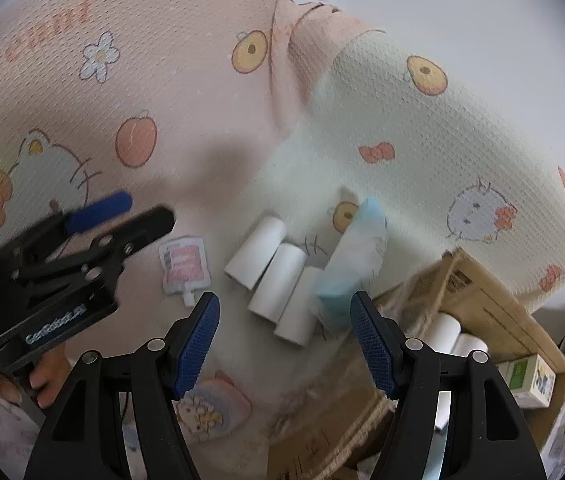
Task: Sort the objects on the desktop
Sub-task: 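Move the right tool toward the white paper rolls on the blanket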
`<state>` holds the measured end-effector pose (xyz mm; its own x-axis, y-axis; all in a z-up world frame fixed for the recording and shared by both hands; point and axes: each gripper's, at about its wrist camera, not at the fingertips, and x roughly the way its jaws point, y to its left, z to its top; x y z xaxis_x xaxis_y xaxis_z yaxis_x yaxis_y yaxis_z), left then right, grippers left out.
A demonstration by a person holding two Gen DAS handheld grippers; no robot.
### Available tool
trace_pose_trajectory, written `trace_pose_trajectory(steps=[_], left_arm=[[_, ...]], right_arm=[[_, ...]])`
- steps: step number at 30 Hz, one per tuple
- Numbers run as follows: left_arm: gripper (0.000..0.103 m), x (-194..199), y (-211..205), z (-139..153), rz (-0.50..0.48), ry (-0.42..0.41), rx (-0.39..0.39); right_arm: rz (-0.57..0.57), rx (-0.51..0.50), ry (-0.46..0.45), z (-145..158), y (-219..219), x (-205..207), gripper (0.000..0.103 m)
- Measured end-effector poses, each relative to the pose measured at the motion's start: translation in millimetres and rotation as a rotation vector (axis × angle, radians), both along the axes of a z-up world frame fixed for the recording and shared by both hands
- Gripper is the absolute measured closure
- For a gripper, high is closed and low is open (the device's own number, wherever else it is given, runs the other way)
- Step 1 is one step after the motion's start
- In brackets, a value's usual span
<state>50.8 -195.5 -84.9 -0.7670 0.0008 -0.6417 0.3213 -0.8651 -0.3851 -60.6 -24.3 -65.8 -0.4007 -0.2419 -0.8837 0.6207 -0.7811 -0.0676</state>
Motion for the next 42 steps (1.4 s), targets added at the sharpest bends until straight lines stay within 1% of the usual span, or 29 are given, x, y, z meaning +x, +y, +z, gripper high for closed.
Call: trace_pose_trajectory(steps=[2, 4, 5, 6, 8, 9, 11, 13, 14, 15, 16, 17, 19, 21, 23, 26, 28, 29, 31, 33, 35, 37, 38, 40, 42], left_arm=[[0.039, 2.9, -5.2, -11.4, 0.002, -0.021, -0.028], [0.039, 3.5, -11.9, -21.5, 0.009, -0.060, -0.034], [0.039, 3.0, -16.4, -27.1, 0.008, -0.079, -0.024], [0.039, 3.0, -22.0, -32.4, -0.002, -0.088, 0.003], [0.039, 4.7, -34.9, -43.0, -0.034, -0.076, 0.114], [0.039, 5.7, -43.6, -49.9, -0.042, -0.065, 0.193], [0.039, 8.4, -55.1, -60.3, -0.028, -0.062, 0.287], [0.039, 10.0, -66.2, -68.5, -0.002, -0.045, 0.357], [0.039, 10.2, -68.6, -71.6, 0.009, -0.042, 0.376], [0.039, 10.5, -71.4, -74.2, 0.020, -0.038, 0.392], [0.039, 11.1, -73.2, -77.2, 0.026, -0.032, 0.403], [0.039, 10.1, -75.4, -80.5, 0.031, -0.028, 0.419], [0.039, 6.9, -78.4, -88.8, 0.034, -0.030, 0.469], [0.039, 5.0, -80.7, -95.5, 0.035, -0.028, 0.514], [0.039, -0.1, -79.2, -100.3, 0.027, -0.031, 0.540], [0.039, -11.1, -72.5, -103.8, -0.005, -0.059, 0.518], [0.039, -18.6, -67.6, -105.5, -0.021, -0.076, 0.497], [0.039, -23.0, -65.0, -106.7, -0.031, -0.085, 0.485], [0.039, -32.2, -60.0, -110.0, -0.045, -0.104, 0.473], [0.039, -41.7, -55.6, -114.5, -0.049, -0.132, 0.457], [0.039, -50.0, -51.1, -117.2, -0.047, -0.161, 0.419], [0.039, -56.3, -45.4, -116.5, -0.057, -0.185, 0.364], [0.039, -62.1, -40.7, -116.3, -0.072, -0.212, 0.318], [0.039, -70.8, -33.6, -117.4, -0.109, -0.252, 0.253], [0.039, -78.5, -27.8, -118.9, -0.139, -0.263, 0.214]], right_arm=[[-0.025, -0.004, -0.006, -5.3, -3.8, -4.8, 0.038], [-0.053, -0.037, -0.024, -10.1, -5.3, -11.3, 0.038], [-0.129, -0.056, -0.030, -12.8, -5.7, -12.7, 0.038], [-0.158, -0.080, -0.029, -16.4, -6.4, -13.6, 0.038], [-0.196, -0.129, -0.030, -27.4, -9.2, -13.1, 0.038], [-0.200, -0.143, -0.043, -35.5, -12.1, -12.2, 0.038], [-0.191, -0.159, -0.055, -47.3, -15.2, -12.7, 0.038], [-0.213, -0.162, -0.029, -57.5, -18.1, -12.5, 0.038], [-0.210, -0.168, -0.013, -62.2, -19.5, -11.0, 0.038], [-0.256, -0.174, 0.017, -67.1, -21.8, -9.3, 0.038], [-0.262, -0.162, 0.038, -72.1, -24.4, -7.6, 0.038], [-0.263, -0.154, 0.043, -76.9, -26.2, -6.8, 0.038], [-0.250, -0.192, 0.040, -85.7, -28.3, -5.9, 0.038], [-0.244, -0.209, 0.070, -92.3, -28.5, -4.8, 0.038], [-0.253, -0.217, 0.094, -99.3, -26.7, -4.9, 0.038], [-0.292, -0.216, 0.132, -110.9, -20.4, -5.9, 0.038], [-0.344, -0.204, 0.165, -117.5, -13.8, -8.1, 0.038], [-0.378, -0.225, 0.166, -120.0, -8.3, -10.3, 0.038], [-0.405, -0.284, 0.133, -122.2, -1.9, -16.1, 0.038], [-0.408, -0.311, 0.109, -123.7, 0.5, -21.0, 0.038], [-0.402, -0.299, 0.116, -124.3, -1.4, -21.4, 0.038], [-0.386, -0.267, 0.115, -128.2, -5.8, -22.1, 0.038], [-0.378, -0.254, 0.120, -130.0, -8.2, -22.0, 0.038], [-0.363, -0.238, 0.138, -133.7, -11.9, -20.8, 0.038], [-0.334, -0.224, 0.134, -140.2, -19.1, -21.3, 0.038]])
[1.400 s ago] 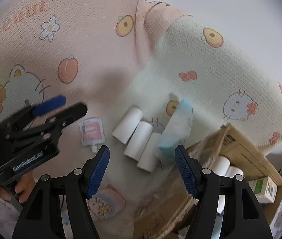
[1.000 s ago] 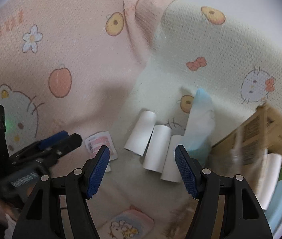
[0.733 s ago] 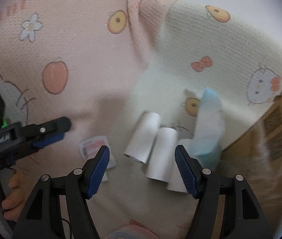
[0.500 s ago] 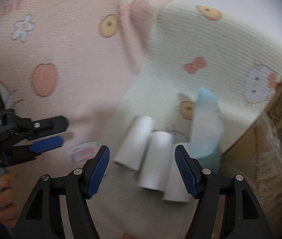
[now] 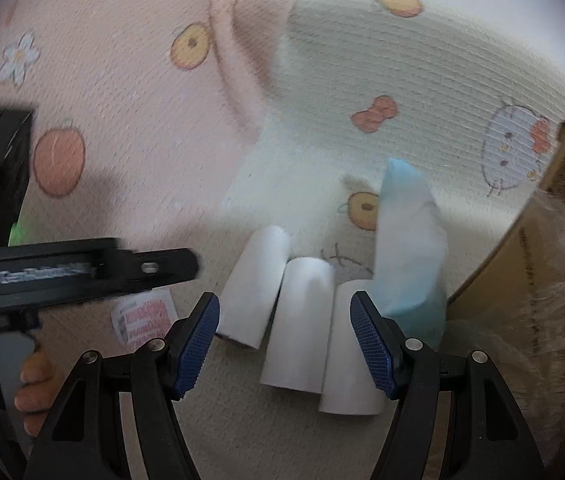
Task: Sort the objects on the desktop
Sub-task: 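Move the right tool toward the white paper rolls on the blanket, then close the right tool on a white paper roll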
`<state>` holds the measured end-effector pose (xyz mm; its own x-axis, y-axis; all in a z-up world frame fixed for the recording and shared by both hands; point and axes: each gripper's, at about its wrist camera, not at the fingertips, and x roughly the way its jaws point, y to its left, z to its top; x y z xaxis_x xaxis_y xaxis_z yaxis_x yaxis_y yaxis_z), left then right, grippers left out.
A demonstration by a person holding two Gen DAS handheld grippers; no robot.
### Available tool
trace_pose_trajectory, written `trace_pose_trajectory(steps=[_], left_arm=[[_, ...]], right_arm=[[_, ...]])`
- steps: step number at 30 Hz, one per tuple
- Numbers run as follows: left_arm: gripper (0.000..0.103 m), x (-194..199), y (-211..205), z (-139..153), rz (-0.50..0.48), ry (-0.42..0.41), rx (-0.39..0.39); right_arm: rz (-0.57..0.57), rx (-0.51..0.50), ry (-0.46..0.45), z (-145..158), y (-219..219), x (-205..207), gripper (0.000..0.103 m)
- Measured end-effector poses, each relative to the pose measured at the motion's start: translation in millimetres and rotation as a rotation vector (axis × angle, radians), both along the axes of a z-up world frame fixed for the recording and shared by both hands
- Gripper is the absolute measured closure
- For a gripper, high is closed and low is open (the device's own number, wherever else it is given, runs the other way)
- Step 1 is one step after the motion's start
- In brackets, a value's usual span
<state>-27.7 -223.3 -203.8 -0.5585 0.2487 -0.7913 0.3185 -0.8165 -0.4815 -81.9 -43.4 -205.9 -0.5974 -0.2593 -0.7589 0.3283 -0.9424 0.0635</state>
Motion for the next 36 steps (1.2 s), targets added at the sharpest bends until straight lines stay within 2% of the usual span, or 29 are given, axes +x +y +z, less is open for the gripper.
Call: trace_pose_trajectory(steps=[2, 4, 8, 10, 11, 14, 17, 22, 26, 29, 31, 36], left_arm=[[0.039, -6.9, 3.6, -4.0, -0.036, -0.010, -0.003], [0.039, -12.2, 3.1, -11.4, -0.048, -0.033, 0.027], [0.039, -18.8, -5.8, -32.8, -0.035, -0.040, 0.237], [0.040, -21.8, -7.1, -40.6, -0.010, -0.053, 0.292], [0.043, -24.0, -7.6, -44.4, 0.000, -0.067, 0.303], [0.056, -31.1, -6.1, -50.5, 0.017, -0.088, 0.302], [0.056, -35.4, -3.6, -50.7, 0.016, -0.097, 0.300], [0.060, -32.9, 1.5, -36.6, -0.019, -0.074, 0.221], [0.064, -25.4, 3.7, -27.9, -0.027, -0.041, 0.195], [0.066, -17.9, 4.1, -26.9, -0.037, -0.033, 0.201], [0.066, -14.9, 2.3, -32.6, -0.033, -0.046, 0.235], [0.067, -8.9, 0.1, -36.7, -0.029, -0.044, 0.242]], right_arm=[[0.024, 0.003, -0.004, -4.7, -6.1, 0.7, 0.038], [0.046, 0.000, -0.017, -11.7, -11.5, -1.5, 0.038], [0.040, -0.072, -0.029, -15.4, -5.5, -2.6, 0.039], [0.042, -0.134, -0.041, -16.9, 2.1, -3.7, 0.039], [0.039, -0.146, -0.048, -18.1, 4.1, -4.8, 0.039], [0.010, -0.160, -0.076, -22.0, 7.6, -8.4, 0.039], [-0.001, -0.177, -0.113, -29.7, 9.2, -9.8, 0.039], [-0.002, -0.169, -0.107, -31.2, 9.8, -10.5, 0.039], [0.024, -0.177, -0.098, -29.3, 8.2, -7.0, 0.040], [0.070, -0.171, -0.086, -28.3, 2.3, -4.5, 0.044], [0.087, -0.159, -0.079, -30.4, -3.2, -4.4, 0.050], [0.109, -0.115, -0.104, -41.1, -14.7, -1.7, 0.064]])
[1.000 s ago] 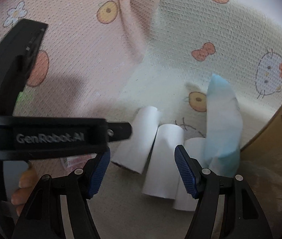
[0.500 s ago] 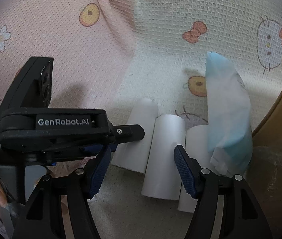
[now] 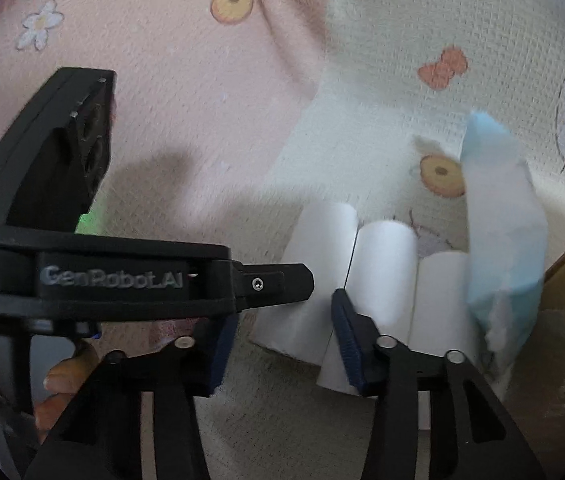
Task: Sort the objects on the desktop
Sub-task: 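Close the right tool on a white paper roll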
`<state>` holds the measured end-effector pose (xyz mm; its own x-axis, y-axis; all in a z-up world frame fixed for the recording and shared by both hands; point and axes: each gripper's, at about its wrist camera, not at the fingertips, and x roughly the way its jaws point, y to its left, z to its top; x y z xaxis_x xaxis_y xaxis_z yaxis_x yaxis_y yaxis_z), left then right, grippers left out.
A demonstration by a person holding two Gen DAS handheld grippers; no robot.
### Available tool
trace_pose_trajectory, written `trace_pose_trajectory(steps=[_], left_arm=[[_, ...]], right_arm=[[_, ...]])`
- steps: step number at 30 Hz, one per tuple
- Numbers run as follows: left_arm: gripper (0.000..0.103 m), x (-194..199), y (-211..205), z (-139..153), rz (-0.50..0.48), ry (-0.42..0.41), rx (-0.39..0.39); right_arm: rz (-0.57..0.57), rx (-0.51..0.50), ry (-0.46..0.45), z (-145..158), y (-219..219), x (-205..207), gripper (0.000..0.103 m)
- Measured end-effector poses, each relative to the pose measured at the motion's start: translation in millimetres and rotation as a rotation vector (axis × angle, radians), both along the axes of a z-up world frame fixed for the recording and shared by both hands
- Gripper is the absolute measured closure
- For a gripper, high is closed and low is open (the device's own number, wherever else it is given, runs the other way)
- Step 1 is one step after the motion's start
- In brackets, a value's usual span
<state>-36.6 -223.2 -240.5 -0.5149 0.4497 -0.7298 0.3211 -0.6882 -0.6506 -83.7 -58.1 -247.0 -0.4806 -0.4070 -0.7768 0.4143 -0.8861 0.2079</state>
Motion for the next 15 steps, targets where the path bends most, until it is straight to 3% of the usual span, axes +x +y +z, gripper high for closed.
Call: trace_pose_trajectory(steps=[4, 12, 15], left_arm=[[0.067, 1.8, -4.5, -0.9, 0.001, -0.011, 0.017], [0.065, -4.9, -17.7, -17.5, 0.056, -0.013, 0.147], [0.065, -2.1, -19.1, -18.0, 0.089, 0.000, 0.154]], right_arm=[[-0.016, 0.016, 0.003, -2.4, -0.7, -1.5, 0.065], [-0.023, 0.025, 0.017, -6.6, -4.9, -2.8, 0.065], [-0.024, 0.024, 0.030, -7.6, -5.8, -4.0, 0.065]])
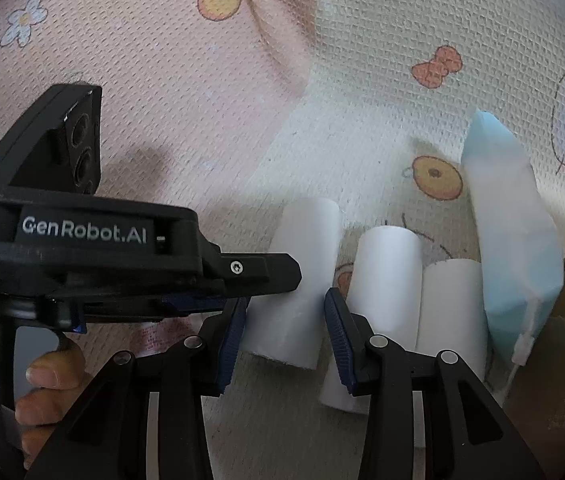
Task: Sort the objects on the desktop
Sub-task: 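Close the right tool on a white paper roll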
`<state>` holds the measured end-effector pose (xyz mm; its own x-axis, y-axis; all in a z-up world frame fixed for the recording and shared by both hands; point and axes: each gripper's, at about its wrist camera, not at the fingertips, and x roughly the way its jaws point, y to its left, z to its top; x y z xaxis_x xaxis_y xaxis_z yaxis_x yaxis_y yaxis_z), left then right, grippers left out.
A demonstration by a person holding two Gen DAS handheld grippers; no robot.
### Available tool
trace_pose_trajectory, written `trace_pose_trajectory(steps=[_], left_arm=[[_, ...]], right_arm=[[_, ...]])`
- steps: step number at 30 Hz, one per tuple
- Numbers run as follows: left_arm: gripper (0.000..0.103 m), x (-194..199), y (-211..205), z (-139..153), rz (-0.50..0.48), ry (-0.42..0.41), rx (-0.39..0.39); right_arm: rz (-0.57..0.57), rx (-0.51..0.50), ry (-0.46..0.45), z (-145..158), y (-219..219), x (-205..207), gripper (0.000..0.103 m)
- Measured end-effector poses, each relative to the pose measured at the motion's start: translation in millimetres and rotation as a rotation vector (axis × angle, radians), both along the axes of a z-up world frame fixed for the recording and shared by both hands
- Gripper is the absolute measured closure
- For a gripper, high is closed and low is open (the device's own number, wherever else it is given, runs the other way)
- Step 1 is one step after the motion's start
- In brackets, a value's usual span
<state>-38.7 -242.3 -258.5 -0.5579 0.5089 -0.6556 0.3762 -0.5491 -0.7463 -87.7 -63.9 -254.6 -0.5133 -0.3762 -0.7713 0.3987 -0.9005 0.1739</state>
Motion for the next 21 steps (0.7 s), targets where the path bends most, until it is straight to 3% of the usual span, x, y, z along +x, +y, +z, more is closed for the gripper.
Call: trace_pose_trajectory(steps=[5, 12, 14, 16, 21], left_arm=[[0.065, 2.2, 4.0, 4.3, 0.018, 0.015, -0.036], [0.065, 15.0, 16.0, 22.9, 0.006, 0.060, -0.150], [0.070, 18.6, 17.6, 29.8, -0.007, 0.101, -0.111], [0.069, 22.5, 19.8, 39.0, 0.014, 0.120, -0.116], [0.069, 26.3, 15.2, 47.0, 0.036, 0.135, -0.079]], right_arm=[[-0.015, -0.014, -0.012, -3.1, 0.1, -4.5, 0.065], [-0.019, -0.049, -0.045, 2.2, 2.5, 0.5, 0.065], [-0.016, -0.054, -0.041, 5.4, 1.7, 0.2, 0.065], [0.017, -0.069, -0.017, 12.9, -0.8, 2.7, 0.077], [0.058, -0.028, 0.027, 35.0, -10.3, 8.6, 0.078]])
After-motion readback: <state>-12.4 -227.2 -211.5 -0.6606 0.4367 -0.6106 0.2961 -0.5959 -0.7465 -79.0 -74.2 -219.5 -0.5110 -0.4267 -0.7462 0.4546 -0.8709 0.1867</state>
